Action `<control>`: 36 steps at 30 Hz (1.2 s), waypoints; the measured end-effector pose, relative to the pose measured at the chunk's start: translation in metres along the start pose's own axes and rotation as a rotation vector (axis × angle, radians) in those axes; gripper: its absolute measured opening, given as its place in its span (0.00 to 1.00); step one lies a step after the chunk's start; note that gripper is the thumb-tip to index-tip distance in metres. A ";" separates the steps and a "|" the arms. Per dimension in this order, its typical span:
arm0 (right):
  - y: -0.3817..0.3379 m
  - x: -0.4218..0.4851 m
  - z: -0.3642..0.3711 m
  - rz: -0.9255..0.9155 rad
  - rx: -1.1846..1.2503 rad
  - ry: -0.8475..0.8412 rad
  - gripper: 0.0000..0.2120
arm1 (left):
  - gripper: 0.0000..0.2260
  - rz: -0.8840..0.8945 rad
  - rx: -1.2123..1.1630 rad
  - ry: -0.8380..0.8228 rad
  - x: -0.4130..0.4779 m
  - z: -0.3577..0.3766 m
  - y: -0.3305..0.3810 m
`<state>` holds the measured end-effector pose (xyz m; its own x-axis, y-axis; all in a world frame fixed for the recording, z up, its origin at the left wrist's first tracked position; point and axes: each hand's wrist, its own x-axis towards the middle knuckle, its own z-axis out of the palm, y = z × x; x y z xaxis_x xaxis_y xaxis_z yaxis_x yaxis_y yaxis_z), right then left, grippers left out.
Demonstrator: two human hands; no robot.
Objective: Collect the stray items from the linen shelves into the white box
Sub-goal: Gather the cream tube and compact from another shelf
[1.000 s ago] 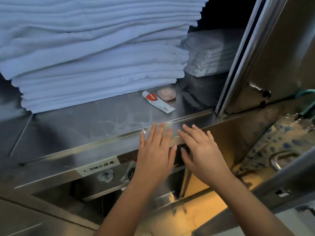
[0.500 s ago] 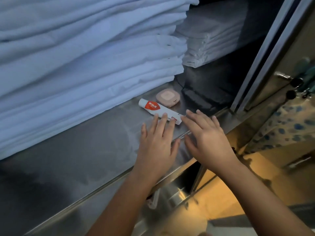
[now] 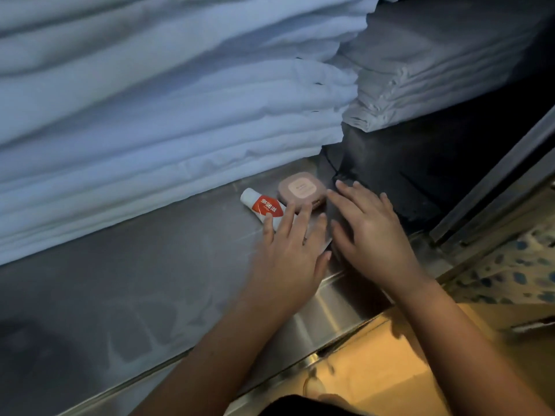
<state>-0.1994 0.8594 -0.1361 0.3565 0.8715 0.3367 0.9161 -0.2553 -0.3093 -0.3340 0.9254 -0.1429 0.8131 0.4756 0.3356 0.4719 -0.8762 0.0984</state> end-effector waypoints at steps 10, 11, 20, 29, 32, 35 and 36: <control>0.016 0.044 0.014 -0.111 0.045 -0.136 0.21 | 0.23 -0.025 0.044 -0.081 0.005 0.010 -0.008; 0.016 0.046 0.016 -0.128 0.056 -0.155 0.21 | 0.22 -0.027 0.038 -0.078 0.005 0.010 -0.008; 0.018 0.052 0.025 -0.179 0.050 -0.297 0.25 | 0.14 -0.048 -0.017 -0.109 -0.006 0.004 -0.014; 0.010 0.042 0.028 -0.169 0.035 -0.224 0.24 | 0.14 -0.078 -0.012 -0.115 -0.016 0.003 -0.017; 0.008 0.051 0.027 -0.213 0.002 -0.231 0.25 | 0.15 -0.093 -0.029 -0.152 -0.015 0.003 -0.018; 0.004 0.064 0.029 -0.246 -0.014 -0.285 0.27 | 0.28 -0.132 0.015 -0.274 -0.014 0.005 -0.022; 0.003 0.067 0.031 -0.249 -0.013 -0.308 0.28 | 0.30 -0.134 0.038 -0.300 -0.014 0.006 -0.024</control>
<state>-0.1784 0.9303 -0.1416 0.0530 0.9917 0.1169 0.9704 -0.0236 -0.2402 -0.3539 0.9402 -0.1558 0.8043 0.5934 0.0306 0.5894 -0.8033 0.0859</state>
